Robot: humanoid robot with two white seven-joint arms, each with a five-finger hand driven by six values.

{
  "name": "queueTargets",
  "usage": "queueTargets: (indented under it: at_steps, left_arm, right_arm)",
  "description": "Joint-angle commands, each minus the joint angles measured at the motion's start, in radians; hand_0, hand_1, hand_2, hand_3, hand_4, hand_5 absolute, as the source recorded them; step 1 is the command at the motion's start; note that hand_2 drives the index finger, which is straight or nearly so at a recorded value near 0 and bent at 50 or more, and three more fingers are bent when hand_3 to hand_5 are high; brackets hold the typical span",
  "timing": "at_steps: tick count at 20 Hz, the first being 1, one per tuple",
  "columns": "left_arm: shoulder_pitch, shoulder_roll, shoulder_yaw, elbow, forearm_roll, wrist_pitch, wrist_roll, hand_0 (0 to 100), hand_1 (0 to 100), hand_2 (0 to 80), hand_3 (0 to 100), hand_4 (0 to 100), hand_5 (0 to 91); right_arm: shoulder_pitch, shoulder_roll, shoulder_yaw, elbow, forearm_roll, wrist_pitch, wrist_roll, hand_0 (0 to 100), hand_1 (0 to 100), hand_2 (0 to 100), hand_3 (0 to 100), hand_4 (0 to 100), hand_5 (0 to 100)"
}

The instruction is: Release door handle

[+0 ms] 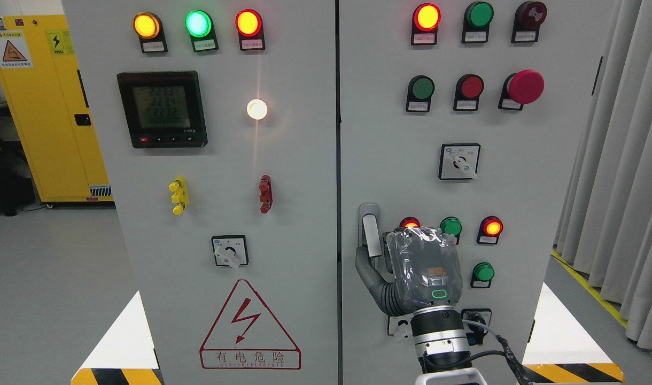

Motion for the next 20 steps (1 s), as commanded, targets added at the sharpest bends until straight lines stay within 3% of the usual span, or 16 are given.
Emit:
queueTargets:
  at_steps: [1, 7, 20]
  left_arm:
    - [0.000, 0.000, 0.000, -0.012, 0.000, 0.000, 0.000, 12, 56, 0.0, 0, 0, 0.0]
    - [0.000, 0.000, 0.000, -0.012, 0.000, 0.000, 0.000, 12, 56, 0.0, 0, 0, 0.0]
    - [0.000, 0.000, 0.000, -0.012, 0.000, 0.000, 0.000, 12, 56, 0.0, 0, 0, 0.0]
  right_arm:
    - [0.002, -0.001, 0.000, -0.007, 0.002, 0.000, -0.001, 57, 38, 97, 100, 100, 100]
    - [0.004, -0.001, -0.002, -0.012, 0.001, 0.002, -0.003, 60, 40, 97, 100, 100, 100]
    - [0.011, -0.001, -0.006, -0.021, 0.002, 0.000, -0.003, 48, 44, 96, 100, 100, 100]
